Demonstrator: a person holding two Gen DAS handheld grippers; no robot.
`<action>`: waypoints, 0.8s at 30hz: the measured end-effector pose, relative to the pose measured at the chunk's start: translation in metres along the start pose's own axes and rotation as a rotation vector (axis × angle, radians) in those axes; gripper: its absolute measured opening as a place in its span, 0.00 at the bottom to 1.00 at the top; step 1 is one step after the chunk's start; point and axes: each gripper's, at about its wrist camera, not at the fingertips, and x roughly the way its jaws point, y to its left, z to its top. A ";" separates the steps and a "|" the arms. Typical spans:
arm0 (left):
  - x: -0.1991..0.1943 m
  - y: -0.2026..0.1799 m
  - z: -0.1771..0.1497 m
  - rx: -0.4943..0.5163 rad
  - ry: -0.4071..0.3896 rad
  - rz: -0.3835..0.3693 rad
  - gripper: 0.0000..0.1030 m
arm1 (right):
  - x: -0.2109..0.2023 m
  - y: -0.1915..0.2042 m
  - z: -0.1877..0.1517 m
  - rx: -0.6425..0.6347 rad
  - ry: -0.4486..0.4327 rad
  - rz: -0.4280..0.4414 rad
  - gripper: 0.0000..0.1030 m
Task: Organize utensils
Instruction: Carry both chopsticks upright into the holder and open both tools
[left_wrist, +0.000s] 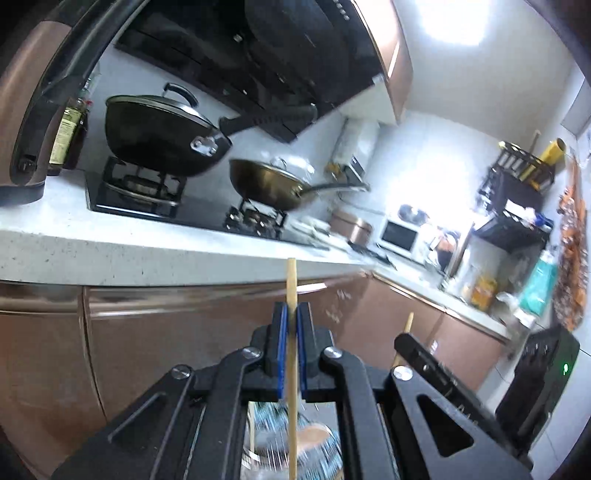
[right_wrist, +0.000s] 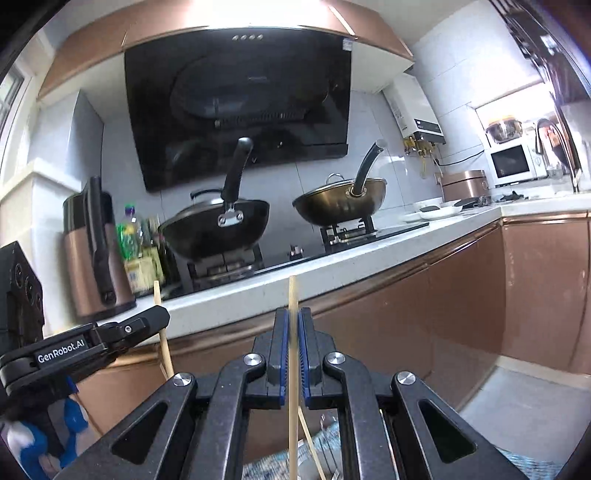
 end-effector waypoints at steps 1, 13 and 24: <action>0.006 0.001 -0.002 -0.001 -0.010 0.007 0.04 | 0.007 -0.003 -0.005 0.004 -0.010 0.001 0.06; 0.081 0.018 -0.062 0.016 -0.055 0.116 0.04 | 0.067 -0.033 -0.059 -0.009 -0.006 -0.009 0.06; 0.098 0.034 -0.110 0.006 0.028 0.114 0.15 | 0.058 -0.031 -0.098 -0.080 0.057 -0.044 0.09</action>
